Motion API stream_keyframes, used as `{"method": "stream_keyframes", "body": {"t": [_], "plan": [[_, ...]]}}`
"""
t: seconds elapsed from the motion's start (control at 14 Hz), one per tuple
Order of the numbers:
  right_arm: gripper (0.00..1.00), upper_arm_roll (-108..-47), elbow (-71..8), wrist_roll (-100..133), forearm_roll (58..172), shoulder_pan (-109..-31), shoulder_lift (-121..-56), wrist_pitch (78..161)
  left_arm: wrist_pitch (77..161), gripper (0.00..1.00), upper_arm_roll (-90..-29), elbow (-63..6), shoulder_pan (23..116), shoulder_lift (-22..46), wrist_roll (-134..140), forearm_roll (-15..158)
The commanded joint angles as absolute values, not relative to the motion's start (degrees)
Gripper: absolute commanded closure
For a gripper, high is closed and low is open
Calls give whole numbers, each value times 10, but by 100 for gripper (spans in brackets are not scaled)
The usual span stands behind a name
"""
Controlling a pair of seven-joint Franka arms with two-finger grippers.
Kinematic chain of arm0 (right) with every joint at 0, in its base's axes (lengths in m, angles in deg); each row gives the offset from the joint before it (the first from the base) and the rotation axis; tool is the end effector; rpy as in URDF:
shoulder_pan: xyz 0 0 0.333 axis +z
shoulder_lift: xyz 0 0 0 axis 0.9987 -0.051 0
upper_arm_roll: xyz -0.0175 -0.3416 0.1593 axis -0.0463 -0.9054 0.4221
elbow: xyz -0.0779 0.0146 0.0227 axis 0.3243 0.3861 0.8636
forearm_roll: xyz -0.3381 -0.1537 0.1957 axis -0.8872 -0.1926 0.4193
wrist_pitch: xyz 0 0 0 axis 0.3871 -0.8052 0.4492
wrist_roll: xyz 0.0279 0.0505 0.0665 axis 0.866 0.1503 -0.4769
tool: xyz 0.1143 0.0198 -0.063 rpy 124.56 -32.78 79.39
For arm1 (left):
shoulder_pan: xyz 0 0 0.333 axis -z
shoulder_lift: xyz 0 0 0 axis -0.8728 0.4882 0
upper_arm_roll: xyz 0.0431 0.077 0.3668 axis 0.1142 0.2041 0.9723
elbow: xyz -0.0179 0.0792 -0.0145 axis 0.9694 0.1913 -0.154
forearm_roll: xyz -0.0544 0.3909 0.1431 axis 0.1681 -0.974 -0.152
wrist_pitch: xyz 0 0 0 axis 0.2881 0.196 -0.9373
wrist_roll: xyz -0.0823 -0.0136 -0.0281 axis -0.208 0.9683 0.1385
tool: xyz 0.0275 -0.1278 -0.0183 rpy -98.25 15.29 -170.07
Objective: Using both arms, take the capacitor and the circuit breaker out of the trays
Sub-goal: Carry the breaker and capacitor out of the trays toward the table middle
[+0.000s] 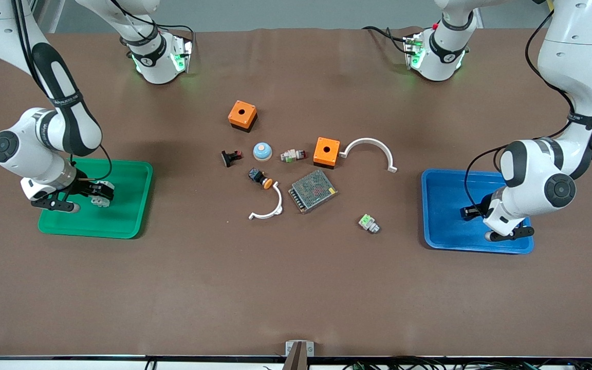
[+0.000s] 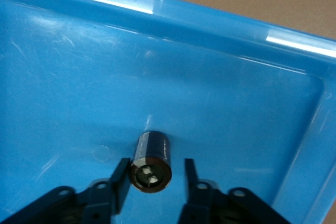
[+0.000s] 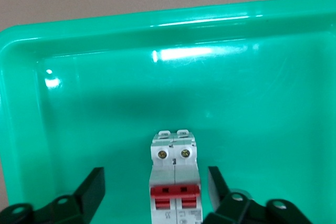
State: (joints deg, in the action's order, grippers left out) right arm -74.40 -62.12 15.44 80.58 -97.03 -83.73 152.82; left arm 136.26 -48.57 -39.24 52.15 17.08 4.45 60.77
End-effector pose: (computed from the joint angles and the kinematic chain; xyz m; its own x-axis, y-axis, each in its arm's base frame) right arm 0.5658 -0.1212 0.2294 0.9900 -0.1405 0.0157 -0.1404 -0.9901 -0.0078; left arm 0.6592 0.0190 0.2103 0.9819 0.1464 -0.1204 0.1509 -0.9881 0.0295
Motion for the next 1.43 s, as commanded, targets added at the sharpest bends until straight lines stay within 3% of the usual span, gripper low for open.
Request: {"method": "stream_keyframes", "body": {"t": [0.0, 0.07, 0.21, 0.36, 0.43, 0.64, 0.86, 1.0, 1.36], "plan": [[34, -738, -640, 128, 815, -990, -843, 1554, 1367, 93, -486, -385, 519, 170, 45, 596], [42, -738, -641, 128, 815, -991, -844, 1554, 1366, 99, -486, -385, 521, 165, 45, 596], [58, -738, -645, 128, 815, -997, -844, 1552, 1359, 100, -490, -385, 523, 137, 50, 596], [92, -737, -643, 130, 815, -996, -842, 1545, 1331, 100, -511, -386, 531, 102, 92, 596], [99, -735, -637, 135, 815, -990, -838, 1530, 1317, 100, -519, -386, 534, 86, 120, 596], [100, -733, -553, 180, 815, -940, -805, 1365, 1259, 99, -566, -396, 536, 60, 202, 596], [100, -733, -473, 283, 815, -833, -800, 1264, 1254, 99, -639, -421, 537, 52, 354, 596], [100, -733, -453, 326, 817, -760, -803, 1263, 1271, 100, -678, -442, 549, 59, 435, 596], [100, -733, -445, 485, 817, -640, -870, 1349, 1337, 99, -679, -484, 630, 95, 586, 596]]}}
